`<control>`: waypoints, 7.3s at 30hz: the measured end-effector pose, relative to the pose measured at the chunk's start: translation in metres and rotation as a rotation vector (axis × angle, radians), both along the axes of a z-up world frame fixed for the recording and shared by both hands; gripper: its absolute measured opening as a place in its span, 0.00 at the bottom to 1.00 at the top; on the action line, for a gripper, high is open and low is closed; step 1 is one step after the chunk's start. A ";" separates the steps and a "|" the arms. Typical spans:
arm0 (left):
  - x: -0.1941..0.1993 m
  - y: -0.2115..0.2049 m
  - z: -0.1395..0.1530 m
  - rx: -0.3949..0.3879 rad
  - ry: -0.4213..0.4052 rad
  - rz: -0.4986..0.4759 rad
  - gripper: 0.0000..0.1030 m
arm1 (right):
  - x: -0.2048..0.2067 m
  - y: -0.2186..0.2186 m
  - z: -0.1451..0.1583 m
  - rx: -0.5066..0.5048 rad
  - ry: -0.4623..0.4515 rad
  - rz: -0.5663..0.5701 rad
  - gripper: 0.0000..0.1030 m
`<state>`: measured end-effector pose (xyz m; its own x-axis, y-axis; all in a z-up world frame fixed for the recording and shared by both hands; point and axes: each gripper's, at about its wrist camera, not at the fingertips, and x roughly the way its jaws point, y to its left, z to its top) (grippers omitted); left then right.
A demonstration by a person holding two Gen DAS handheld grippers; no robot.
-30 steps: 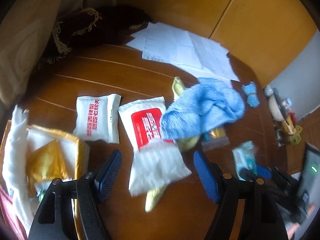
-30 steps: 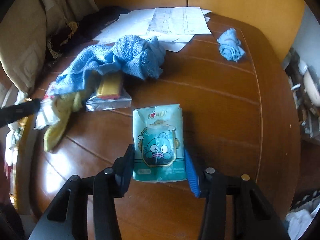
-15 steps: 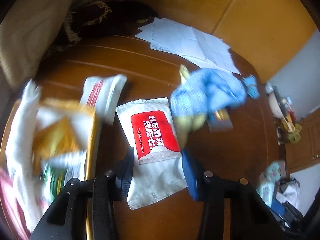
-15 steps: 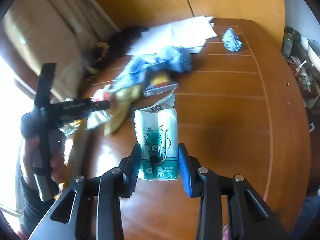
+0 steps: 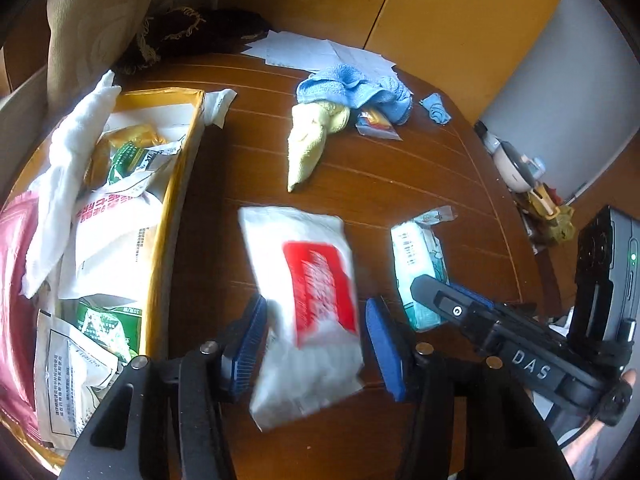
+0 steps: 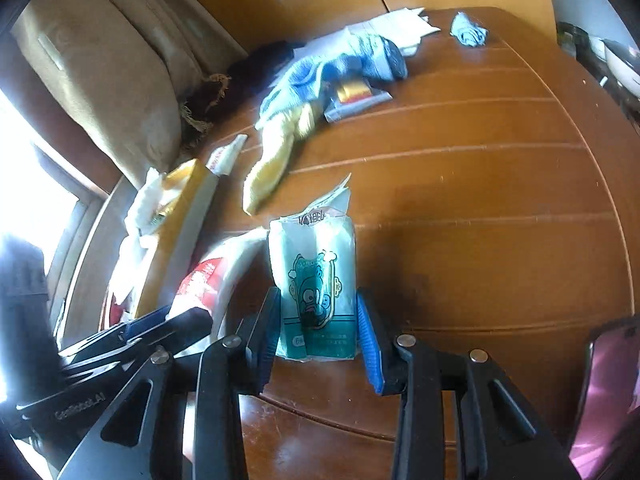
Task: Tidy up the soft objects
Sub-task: 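Grasp the teal tissue pack with the right gripper while the left grasps the white red-print bag, then carry the tissue pack and white bag over the tray, lowering them, then open both grippers to drop the tissue pack and bag into the tray, then move both grippers back toward the yellow plush and blue towel, then grasp the yellow plush toy by its tag end with the left gripper, then hold the yellow plush toy still in the left gripper, then grasp the blue towel with the right gripper while the left holds the plush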
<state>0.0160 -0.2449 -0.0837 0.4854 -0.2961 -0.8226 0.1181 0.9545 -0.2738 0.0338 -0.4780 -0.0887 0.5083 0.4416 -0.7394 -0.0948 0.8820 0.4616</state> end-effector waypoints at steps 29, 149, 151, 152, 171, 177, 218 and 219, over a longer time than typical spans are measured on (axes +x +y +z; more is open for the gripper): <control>-0.055 0.114 0.060 -0.098 -0.207 0.155 0.46 | -0.010 0.078 0.049 0.103 -0.136 0.146 0.35; 0.167 -0.015 -0.023 0.088 0.114 0.160 0.16 | 0.116 0.006 -0.018 -0.461 -0.076 -0.223 1.00; 0.167 -0.015 -0.024 0.089 0.114 0.160 0.16 | 0.116 0.006 -0.018 -0.461 -0.076 -0.223 1.00; 0.167 -0.015 -0.024 0.089 0.114 0.161 0.16 | 0.116 0.006 -0.018 -0.461 -0.076 -0.223 1.00; 0.169 -0.018 -0.024 0.101 0.119 0.166 0.17 | 0.116 0.006 -0.018 -0.460 -0.077 -0.222 1.00; 0.170 -0.018 -0.024 0.095 0.126 0.172 0.18 | 0.116 0.008 -0.018 -0.459 -0.071 -0.252 1.00; 0.066 0.001 -0.025 0.015 0.126 0.094 0.10 | 0.119 -0.035 0.052 0.186 -0.116 -0.290 1.00; 0.066 0.001 -0.025 0.012 0.126 0.094 0.10 | 0.125 -0.036 0.046 0.228 -0.097 -0.253 1.00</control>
